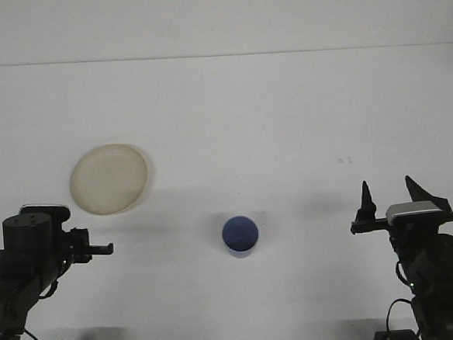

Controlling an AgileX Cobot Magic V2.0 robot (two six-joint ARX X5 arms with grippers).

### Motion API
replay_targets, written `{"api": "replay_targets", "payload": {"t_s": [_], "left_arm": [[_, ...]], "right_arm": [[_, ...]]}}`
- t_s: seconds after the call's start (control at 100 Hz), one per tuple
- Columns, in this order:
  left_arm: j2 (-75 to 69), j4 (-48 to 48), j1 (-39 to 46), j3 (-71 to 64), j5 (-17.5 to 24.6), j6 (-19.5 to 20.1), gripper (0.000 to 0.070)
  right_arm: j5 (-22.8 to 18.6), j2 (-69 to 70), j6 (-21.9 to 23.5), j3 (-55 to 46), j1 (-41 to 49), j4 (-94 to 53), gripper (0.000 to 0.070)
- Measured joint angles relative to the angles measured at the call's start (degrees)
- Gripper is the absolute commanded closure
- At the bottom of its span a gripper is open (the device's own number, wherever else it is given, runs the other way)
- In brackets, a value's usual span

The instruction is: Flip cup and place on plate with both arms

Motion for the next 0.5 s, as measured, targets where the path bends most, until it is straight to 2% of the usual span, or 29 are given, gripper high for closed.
{"api": "replay_targets", "payload": {"t_s": [0.38,0.43,0.5], "left_arm": [[-0.83,2.32,0.0,0.0,0.02,-0.13,0.0671],[-0.83,2.12,0.0,0.0,0.0,-0.17,0.0596],[-0.83,2.05,0.0,0.0,0.02,-0.31,0.0414]], "right_arm": [[0.0,0.0,0.0,0.0,0.0,0.0,0.0136],[0.0,0.0,0.0,0.0,0.0,0.02,0.0136],[0.0,0.0,0.0,0.0,0.0,0.0,0.0136]]}}
